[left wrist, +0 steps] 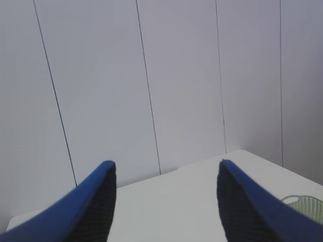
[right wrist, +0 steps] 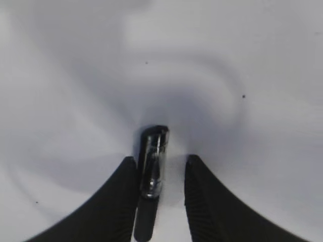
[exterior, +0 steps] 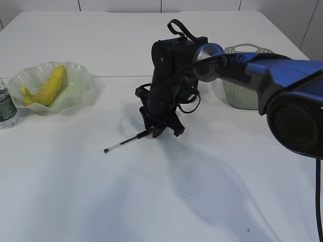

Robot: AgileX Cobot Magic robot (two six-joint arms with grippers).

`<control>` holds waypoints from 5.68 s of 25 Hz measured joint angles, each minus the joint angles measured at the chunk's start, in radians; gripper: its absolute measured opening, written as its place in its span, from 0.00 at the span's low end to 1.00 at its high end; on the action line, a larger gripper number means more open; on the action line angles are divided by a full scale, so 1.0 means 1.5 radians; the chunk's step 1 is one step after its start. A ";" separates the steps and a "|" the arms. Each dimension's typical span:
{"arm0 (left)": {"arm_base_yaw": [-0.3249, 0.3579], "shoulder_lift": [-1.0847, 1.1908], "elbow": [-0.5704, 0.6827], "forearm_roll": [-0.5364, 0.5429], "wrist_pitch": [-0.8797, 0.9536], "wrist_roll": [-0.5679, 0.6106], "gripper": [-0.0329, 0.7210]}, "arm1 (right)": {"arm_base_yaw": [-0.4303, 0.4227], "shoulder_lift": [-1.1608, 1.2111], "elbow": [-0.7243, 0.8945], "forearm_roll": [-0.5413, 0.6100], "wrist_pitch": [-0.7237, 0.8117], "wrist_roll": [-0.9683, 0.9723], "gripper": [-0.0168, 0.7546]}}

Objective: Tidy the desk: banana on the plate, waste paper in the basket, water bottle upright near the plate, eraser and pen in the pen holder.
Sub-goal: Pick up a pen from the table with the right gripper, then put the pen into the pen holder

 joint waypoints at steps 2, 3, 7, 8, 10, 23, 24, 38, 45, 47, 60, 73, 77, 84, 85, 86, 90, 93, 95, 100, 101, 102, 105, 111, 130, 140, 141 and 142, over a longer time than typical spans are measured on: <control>0.000 0.000 0.000 0.000 0.001 0.000 0.63 | 0.000 0.000 0.000 -0.004 0.020 -0.008 0.35; 0.000 0.000 0.000 0.000 0.001 0.000 0.63 | 0.000 0.000 -0.001 -0.005 0.028 -0.013 0.35; 0.000 0.000 0.000 0.000 0.001 0.000 0.63 | 0.000 0.000 -0.003 -0.005 0.039 -0.017 0.35; 0.000 0.000 0.000 0.000 0.001 0.000 0.63 | 0.000 0.000 -0.003 -0.003 0.038 -0.019 0.35; 0.000 0.000 0.000 0.000 0.001 0.000 0.63 | 0.000 0.000 -0.003 -0.003 0.031 -0.019 0.35; 0.000 0.000 0.000 0.000 0.003 0.000 0.63 | 0.000 0.000 -0.003 -0.001 0.016 -0.020 0.35; 0.000 0.000 0.000 0.000 0.003 0.000 0.63 | 0.000 0.000 -0.003 -0.001 0.016 -0.020 0.35; 0.000 0.000 0.000 0.000 0.003 0.000 0.63 | 0.000 0.000 -0.003 0.002 0.023 -0.022 0.32; 0.000 0.000 0.000 0.000 0.003 0.000 0.63 | 0.000 0.000 -0.003 0.005 0.024 -0.022 0.32; 0.000 0.000 0.000 0.000 0.003 0.000 0.63 | 0.000 0.000 -0.003 0.005 0.024 -0.022 0.31; 0.000 0.004 0.000 0.000 0.003 0.000 0.63 | 0.000 0.000 -0.003 0.007 0.029 -0.022 0.17; 0.000 0.005 0.000 0.000 -0.001 0.000 0.63 | 0.000 0.002 -0.014 -0.013 0.030 -0.023 0.16; 0.000 0.005 0.000 0.000 -0.002 0.000 0.63 | 0.000 0.007 -0.047 -0.061 0.033 -0.025 0.16; 0.000 0.005 0.000 0.000 -0.003 0.000 0.63 | 0.000 0.007 -0.095 -0.112 0.037 -0.032 0.16; 0.000 0.005 0.000 0.000 -0.003 0.000 0.63 | 0.000 0.007 -0.097 -0.113 0.037 -0.037 0.16; 0.000 0.005 0.000 0.000 -0.003 0.000 0.63 | 0.000 0.007 -0.098 -0.113 0.037 -0.040 0.16; 0.000 0.005 0.000 0.000 -0.004 0.000 0.63 | 0.000 0.007 -0.108 -0.113 0.037 -0.067 0.16; 0.000 0.012 0.000 0.000 -0.004 0.000 0.63 | 0.000 0.007 -0.119 -0.122 0.037 -0.083 0.16; 0.000 0.016 0.000 -0.001 -0.004 0.000 0.63 | 0.000 0.007 -0.128 -0.134 0.037 -0.097 0.16; 0.000 0.024 0.000 -0.004 -0.005 0.000 0.63 | 0.000 0.007 -0.142 -0.159 0.049 -0.122 0.16; 0.000 0.024 0.000 -0.009 -0.006 0.000 0.63 | 0.000 0.007 -0.146 -0.164 0.057 -0.125 0.16; 0.000 0.024 0.000 -0.011 -0.006 0.000 0.63 | 0.000 0.007 -0.149 -0.170 0.063 -0.126 0.16; 0.000 0.024 0.000 -0.015 -0.006 0.000 0.63 | 0.000 0.007 -0.152 -0.188 0.078 -0.132 0.16; 0.000 0.024 0.000 -0.017 -0.006 0.000 0.63 | 0.000 0.007 -0.175 -0.237 0.098 -0.140 0.16; 0.000 0.030 0.000 -0.019 -0.006 0.000 0.63 | 0.000 0.007 -0.264 -0.520 0.067 -0.159 0.15; 0.000 0.042 0.000 -0.019 0.001 0.000 0.63 | 0.000 0.007 -0.291 -0.646 -0.014 -0.170 0.15; 0.000 0.044 0.000 -0.019 0.001 0.000 0.63 | 0.000 0.007 -0.291 -0.658 -0.024 -0.170 0.15; 0.000 0.047 0.000 -0.019 0.003 0.000 0.63 | 0.000 0.007 -0.291 -0.670 -0.036 -0.171 0.15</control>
